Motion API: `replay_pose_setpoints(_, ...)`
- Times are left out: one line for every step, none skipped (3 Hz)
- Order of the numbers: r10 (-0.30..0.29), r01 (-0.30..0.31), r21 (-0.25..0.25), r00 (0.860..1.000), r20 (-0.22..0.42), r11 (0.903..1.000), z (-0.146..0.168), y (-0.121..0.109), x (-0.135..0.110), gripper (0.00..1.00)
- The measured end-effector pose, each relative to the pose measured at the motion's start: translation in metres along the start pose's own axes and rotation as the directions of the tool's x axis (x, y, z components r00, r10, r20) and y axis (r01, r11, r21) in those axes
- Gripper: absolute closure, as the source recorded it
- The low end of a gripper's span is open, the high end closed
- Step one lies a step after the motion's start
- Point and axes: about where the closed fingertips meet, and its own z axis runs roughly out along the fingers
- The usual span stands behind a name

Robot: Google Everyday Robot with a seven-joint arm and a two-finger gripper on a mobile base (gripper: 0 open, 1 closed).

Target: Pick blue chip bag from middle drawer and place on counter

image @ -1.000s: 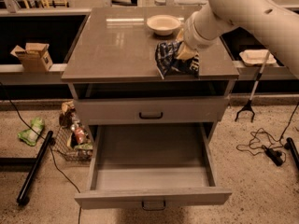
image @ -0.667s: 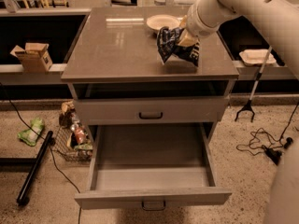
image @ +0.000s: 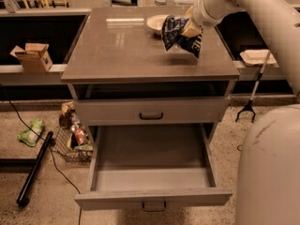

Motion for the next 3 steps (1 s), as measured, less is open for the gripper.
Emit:
replay_pose_setpoints(0.044, -0.044, -0.005, 0.999, 0.02, 0.999, 0.009, -0.007, 0.009, 0.59)
replay_pose_setpoints(0.067, -0.067, -0.013, 0.997, 0.036, 0.9977, 0.016, -0.009, 0.013, 0.36)
replay_pose_setpoints(0.084, -0.083, -0.022, 0.995, 0.045, 0.9963, 0.023, -0.009, 0.017, 0.12)
